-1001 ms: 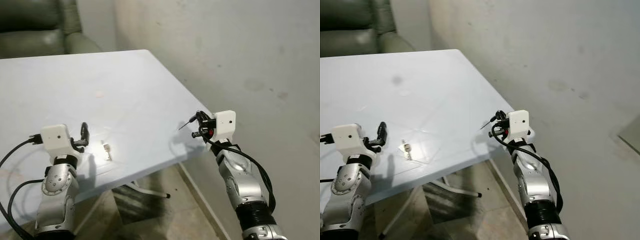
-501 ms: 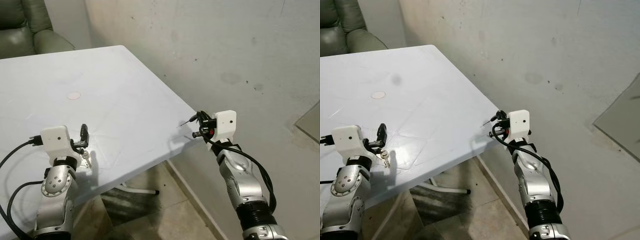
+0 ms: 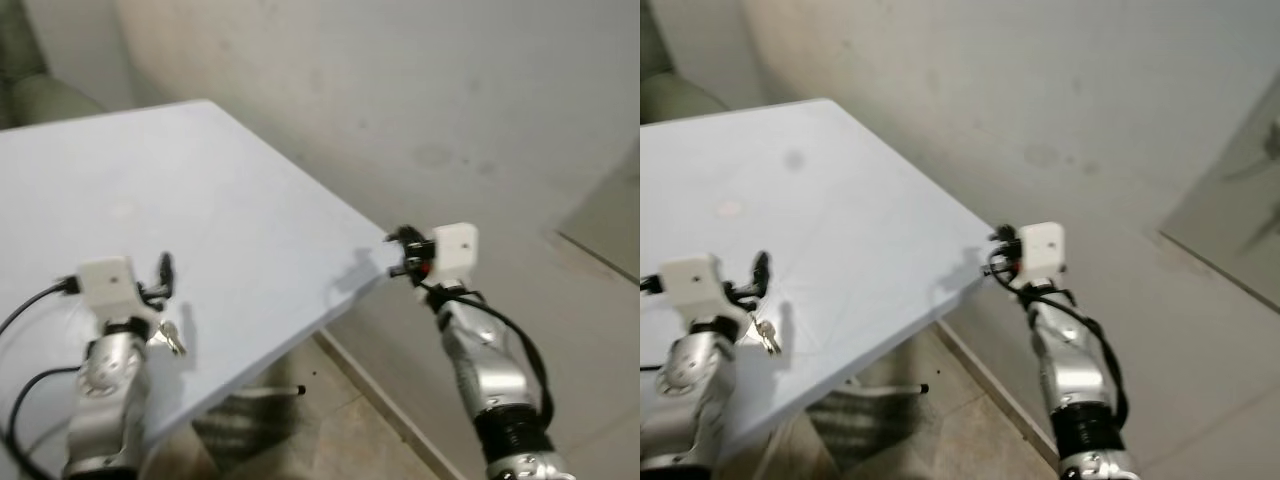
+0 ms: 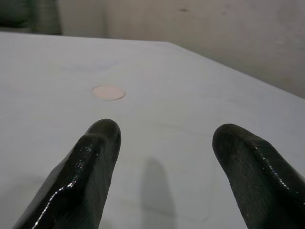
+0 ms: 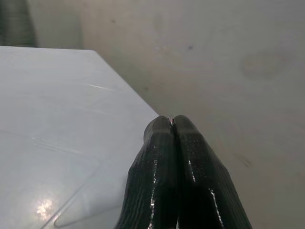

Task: Hang keys on a hook

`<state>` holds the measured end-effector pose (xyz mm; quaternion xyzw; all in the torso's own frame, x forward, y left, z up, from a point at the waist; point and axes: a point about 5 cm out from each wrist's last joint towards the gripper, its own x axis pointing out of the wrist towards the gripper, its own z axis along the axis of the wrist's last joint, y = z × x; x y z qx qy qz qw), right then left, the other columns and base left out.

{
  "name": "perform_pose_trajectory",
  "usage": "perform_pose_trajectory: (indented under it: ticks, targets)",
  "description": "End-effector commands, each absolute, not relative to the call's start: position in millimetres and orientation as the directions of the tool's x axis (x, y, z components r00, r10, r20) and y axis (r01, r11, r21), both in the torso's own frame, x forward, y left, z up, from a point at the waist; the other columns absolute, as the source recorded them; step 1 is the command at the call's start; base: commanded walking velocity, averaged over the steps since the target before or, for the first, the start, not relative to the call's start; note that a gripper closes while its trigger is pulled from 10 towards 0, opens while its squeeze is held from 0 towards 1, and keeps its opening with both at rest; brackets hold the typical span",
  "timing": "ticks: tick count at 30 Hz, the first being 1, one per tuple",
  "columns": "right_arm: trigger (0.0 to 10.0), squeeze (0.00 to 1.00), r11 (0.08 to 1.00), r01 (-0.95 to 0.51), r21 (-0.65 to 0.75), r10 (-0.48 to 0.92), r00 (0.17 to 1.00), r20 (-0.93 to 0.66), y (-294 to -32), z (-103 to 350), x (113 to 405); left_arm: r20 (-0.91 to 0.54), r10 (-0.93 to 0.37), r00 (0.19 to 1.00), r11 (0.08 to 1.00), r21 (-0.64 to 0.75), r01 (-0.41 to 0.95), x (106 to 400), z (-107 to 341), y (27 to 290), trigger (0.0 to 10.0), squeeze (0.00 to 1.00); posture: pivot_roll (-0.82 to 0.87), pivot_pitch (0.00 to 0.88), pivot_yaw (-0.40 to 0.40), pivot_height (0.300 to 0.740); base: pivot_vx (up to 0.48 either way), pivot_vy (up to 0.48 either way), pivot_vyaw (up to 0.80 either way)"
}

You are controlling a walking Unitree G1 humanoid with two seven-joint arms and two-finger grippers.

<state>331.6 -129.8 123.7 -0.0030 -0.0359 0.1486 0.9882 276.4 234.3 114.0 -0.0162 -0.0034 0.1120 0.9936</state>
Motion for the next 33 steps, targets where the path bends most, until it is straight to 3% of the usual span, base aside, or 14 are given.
perform_pose_trajectory:
  ticks: [1,33]
  targets:
    - [10.0,0.00,0.967,-0.255,-0.026,0.256,0.964,0.073,-142.3,126.2,331.9,0.008,0.196,0.981,0.980,-0.042,-0.195,279.5,116.9,225.4,10.0,0.00,-0.03,0.000,-0.067,0.728,0.000,0.000,-0.76]
    - [10.0,0.00,0.977,-0.214,-0.008,0.214,0.974,0.067,-147.3,124.6,328.7,-0.009,0.165,0.986,0.986,-0.010,-0.165,280.4,118.5,222.8,10.0,0.00,-0.04,0.000,-0.044,0.728,0.000,0.000,-0.76]
